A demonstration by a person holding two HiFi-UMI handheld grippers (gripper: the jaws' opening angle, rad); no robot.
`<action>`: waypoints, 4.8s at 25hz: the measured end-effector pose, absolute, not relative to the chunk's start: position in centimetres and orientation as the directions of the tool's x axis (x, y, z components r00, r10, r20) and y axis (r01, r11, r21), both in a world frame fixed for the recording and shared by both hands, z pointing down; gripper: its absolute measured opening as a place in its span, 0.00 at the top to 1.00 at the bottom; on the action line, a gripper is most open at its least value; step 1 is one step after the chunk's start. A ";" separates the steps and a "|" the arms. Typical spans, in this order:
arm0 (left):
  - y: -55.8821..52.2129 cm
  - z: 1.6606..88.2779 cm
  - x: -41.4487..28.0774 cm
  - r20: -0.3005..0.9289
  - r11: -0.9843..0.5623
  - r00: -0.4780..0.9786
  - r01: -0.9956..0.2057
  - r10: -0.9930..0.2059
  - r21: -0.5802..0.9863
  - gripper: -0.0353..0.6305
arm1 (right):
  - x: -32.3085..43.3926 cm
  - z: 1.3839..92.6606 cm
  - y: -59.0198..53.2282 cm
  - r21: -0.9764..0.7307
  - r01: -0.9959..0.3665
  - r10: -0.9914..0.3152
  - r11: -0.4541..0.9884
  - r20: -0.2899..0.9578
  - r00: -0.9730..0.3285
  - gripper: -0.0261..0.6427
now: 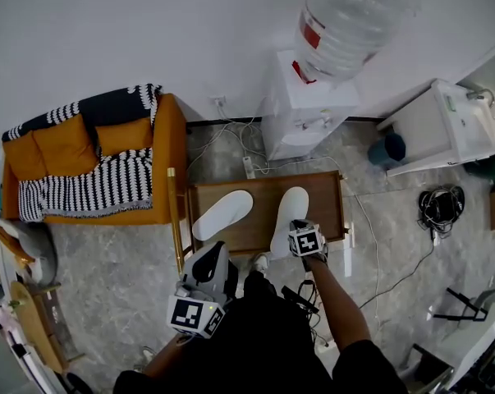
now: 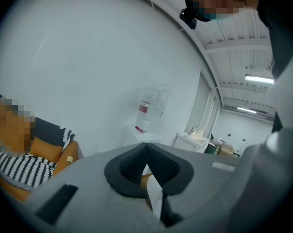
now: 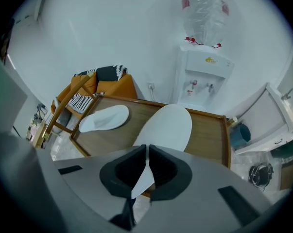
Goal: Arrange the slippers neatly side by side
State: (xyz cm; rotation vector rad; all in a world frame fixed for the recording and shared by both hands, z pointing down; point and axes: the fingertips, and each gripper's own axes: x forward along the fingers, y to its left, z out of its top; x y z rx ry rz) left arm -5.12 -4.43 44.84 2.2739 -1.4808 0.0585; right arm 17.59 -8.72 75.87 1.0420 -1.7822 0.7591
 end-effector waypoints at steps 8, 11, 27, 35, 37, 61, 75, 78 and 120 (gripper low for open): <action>-3.3 45.0 -2.6 0.284 -0.344 0.435 -0.883 -0.854 0.318 0.93 | 20.2 76.3 -8.8 0.011 -0.761 -0.282 0.649 0.932 -0.227 0.92; -2.8 45.4 -1.8 0.295 -0.343 0.439 -0.881 -0.849 0.327 0.93 | 21.0 76.9 -8.7 0.013 -0.727 -0.271 0.686 0.933 -0.238 0.92; -1.3 45.9 0.2 0.323 -0.319 0.417 -0.894 -0.850 0.314 0.93 | 22.7 80.4 -9.4 0.040 -0.667 -0.238 0.744 0.949 -0.209 0.92; -1.3 45.9 0.0 0.319 -0.316 0.414 -0.895 -0.853 0.317 0.93 | 23.1 80.2 -9.6 0.016 -0.724 -0.272 0.689 0.932 -0.238 0.91; -1.3 45.9 0.0 0.318 -0.316 0.414 -0.894 -0.853 0.318 0.93 | 23.3 80.1 -9.7 0.021 -0.740 -0.285 0.672 0.930 -0.233 0.84; -2.6 44.2 -6.1 0.221 -0.302 0.388 -0.890 -0.895 0.341 0.93 | 13.3 61.7 -9.8 -0.168 -0.926 -0.730 0.339 0.574 -0.372 0.93; -4.6 44.7 -9.0 0.212 -0.319 0.413 -0.873 -0.886 0.368 0.93 | 5.8 57.8 -6.9 -0.230 -0.906 -0.762 0.356 0.490 -0.424 0.94; -4.9 44.8 -9.3 0.211 -0.333 0.426 -0.869 -0.880 0.366 0.93 | 4.6 58.4 -7.1 -0.238 -0.900 -0.747 0.366 0.502 -0.436 0.94; -7.0 49.7 -18.6 0.315 -0.285 0.431 -0.863 -0.846 0.416 0.93 | -3.5 84.0 -8.3 -0.416 -0.891 -0.342 -0.181 0.876 -0.340 0.78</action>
